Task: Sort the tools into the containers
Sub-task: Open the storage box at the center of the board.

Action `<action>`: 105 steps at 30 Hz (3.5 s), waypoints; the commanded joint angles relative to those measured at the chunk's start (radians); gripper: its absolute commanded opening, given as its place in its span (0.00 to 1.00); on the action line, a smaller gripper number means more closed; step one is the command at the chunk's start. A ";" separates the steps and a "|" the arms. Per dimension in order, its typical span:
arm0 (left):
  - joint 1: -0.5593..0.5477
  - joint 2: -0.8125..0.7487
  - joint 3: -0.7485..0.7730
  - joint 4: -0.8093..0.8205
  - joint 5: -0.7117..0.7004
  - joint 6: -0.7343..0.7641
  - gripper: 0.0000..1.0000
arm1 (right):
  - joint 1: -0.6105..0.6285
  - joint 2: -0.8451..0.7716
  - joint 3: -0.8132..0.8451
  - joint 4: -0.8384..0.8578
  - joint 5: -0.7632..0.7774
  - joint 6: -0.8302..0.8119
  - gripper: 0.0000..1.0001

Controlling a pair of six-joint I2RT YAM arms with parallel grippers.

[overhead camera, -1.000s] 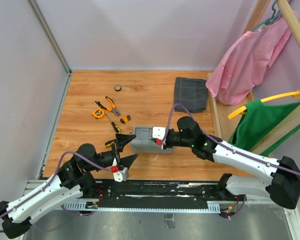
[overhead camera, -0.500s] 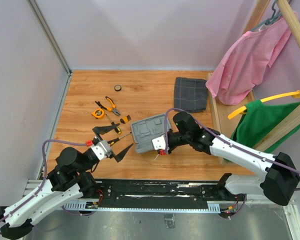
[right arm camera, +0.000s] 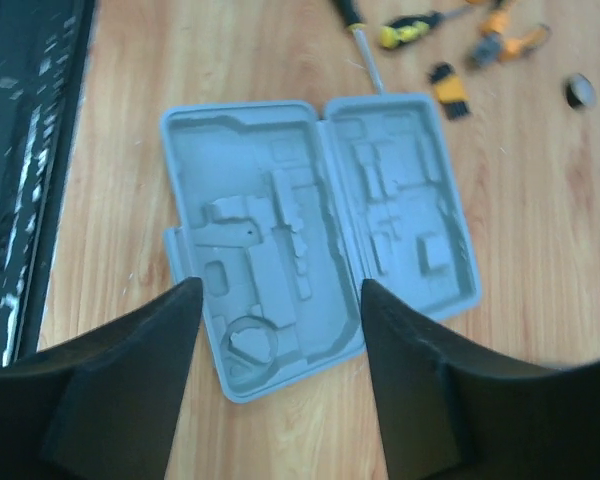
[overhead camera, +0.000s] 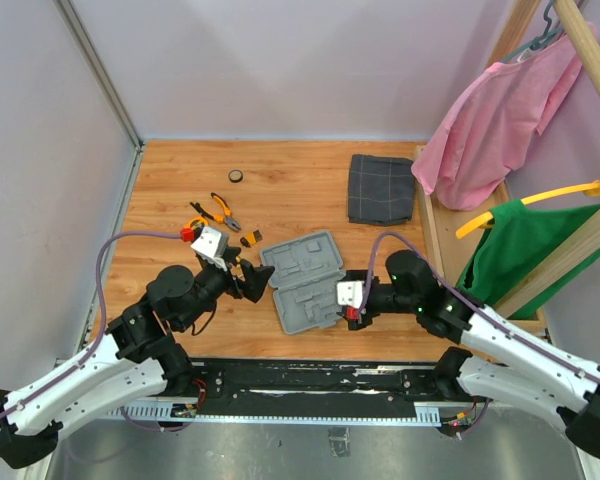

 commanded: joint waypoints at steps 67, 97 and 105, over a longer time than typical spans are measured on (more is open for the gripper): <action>0.084 0.210 -0.063 -0.249 -0.379 -0.469 0.99 | -0.116 0.337 -0.051 -0.016 1.037 1.756 0.07; 0.085 0.221 -0.061 -0.231 -0.340 -0.428 0.99 | -0.411 0.629 0.351 -0.101 0.670 0.868 0.50; 0.084 0.220 -0.070 -0.222 -0.369 -0.449 0.99 | -0.378 0.466 0.216 -0.111 0.702 1.338 0.60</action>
